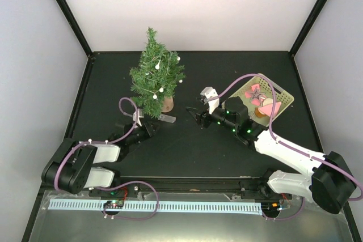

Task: Decorate the small christmas tree
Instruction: Wrap the decoration item around the Christmas tree.

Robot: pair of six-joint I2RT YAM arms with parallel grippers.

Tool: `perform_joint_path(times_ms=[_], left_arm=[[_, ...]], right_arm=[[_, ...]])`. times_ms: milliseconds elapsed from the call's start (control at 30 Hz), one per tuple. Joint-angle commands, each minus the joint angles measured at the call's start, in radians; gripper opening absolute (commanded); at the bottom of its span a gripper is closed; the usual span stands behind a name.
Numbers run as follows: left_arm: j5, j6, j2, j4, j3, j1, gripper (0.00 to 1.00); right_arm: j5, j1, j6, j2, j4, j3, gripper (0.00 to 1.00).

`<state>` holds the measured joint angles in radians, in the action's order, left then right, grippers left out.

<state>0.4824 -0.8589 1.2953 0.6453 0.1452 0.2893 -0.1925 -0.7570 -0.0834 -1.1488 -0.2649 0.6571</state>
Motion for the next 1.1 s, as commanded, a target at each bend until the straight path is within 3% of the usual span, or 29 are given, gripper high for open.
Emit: perform_joint_path(times_ms=[0,600,767,933,1067], left_arm=[[-0.018,-0.043,0.057,0.129,0.056,0.043,0.23],[-0.03,-0.092,0.238,0.4,0.114,0.115,0.18],[-0.067,-0.09,0.185,0.371,0.053,0.117,0.2],[-0.104,-0.06,0.085,0.198,0.037,0.117,0.34],[-0.144,-0.016,0.024,0.084,0.043,0.116,0.35]], right_arm=[[0.018,-0.005,0.022,0.028,-0.024,-0.007,0.63],[0.041,-0.005,0.016,0.066,0.009,-0.003,0.63],[0.042,-0.005,0.009,0.076,0.015,-0.01,0.63],[0.044,-0.005,0.004,0.086,0.024,-0.009,0.63],[0.045,-0.005,0.002,0.096,0.031,-0.002,0.63]])
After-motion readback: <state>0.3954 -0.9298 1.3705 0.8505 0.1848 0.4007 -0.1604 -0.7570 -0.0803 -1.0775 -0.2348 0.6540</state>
